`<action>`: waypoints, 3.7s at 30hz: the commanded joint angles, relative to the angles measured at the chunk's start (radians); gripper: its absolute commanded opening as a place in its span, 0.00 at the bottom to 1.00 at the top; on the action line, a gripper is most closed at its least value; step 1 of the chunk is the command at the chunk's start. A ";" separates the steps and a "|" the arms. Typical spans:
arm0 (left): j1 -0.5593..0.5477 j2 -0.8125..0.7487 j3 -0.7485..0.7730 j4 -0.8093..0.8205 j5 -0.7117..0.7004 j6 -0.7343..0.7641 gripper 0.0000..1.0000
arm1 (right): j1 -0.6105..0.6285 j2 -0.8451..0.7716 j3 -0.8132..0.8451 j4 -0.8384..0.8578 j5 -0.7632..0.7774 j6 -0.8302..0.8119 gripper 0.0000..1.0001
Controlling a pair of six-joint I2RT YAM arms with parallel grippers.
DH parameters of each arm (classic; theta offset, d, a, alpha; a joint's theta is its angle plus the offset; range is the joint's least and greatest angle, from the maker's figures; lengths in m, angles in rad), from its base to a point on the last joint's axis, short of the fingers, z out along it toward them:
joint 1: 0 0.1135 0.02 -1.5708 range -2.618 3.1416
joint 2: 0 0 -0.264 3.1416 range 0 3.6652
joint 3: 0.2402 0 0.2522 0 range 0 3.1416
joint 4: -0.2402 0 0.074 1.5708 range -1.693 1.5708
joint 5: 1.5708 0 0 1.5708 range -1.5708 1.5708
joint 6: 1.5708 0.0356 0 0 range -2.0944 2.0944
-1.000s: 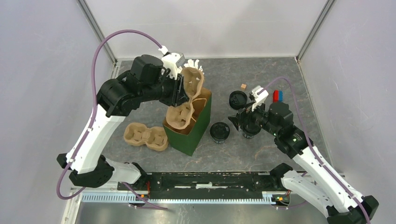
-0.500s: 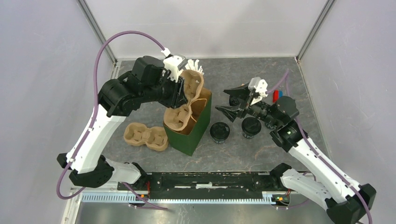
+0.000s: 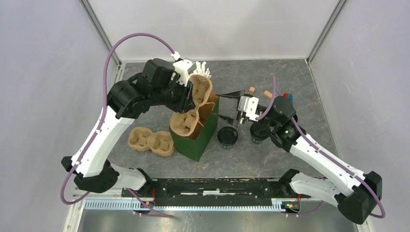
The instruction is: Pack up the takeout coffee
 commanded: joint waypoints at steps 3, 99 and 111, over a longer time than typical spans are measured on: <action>-0.004 0.013 0.002 0.006 0.009 0.050 0.27 | 0.027 0.047 0.070 0.012 -0.011 -0.105 0.61; -0.003 0.048 -0.062 0.116 0.108 0.051 0.28 | 0.053 -0.102 -0.186 -0.021 -0.265 -0.559 0.00; -0.004 0.030 -0.059 0.113 0.096 0.073 0.29 | 0.054 -0.096 -0.175 -0.033 -0.270 -0.566 0.00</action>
